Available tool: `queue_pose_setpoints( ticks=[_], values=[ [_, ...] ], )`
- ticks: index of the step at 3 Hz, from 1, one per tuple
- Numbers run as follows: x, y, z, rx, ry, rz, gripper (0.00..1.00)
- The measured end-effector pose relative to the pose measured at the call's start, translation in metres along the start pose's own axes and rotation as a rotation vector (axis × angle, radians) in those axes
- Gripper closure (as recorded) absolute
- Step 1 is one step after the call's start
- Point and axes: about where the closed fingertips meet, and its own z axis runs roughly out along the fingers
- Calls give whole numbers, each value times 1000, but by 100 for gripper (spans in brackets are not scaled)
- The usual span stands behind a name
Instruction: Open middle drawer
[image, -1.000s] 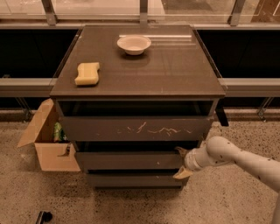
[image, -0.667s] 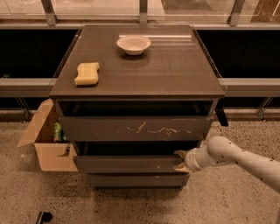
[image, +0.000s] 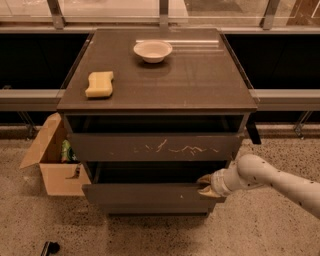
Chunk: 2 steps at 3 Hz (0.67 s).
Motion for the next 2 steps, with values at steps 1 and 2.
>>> queue_pose_setpoints(
  ticks=[1, 2],
  values=[
    [0, 0, -1, 0, 0, 0, 77],
    [0, 0, -1, 0, 0, 0, 55]
  ],
)
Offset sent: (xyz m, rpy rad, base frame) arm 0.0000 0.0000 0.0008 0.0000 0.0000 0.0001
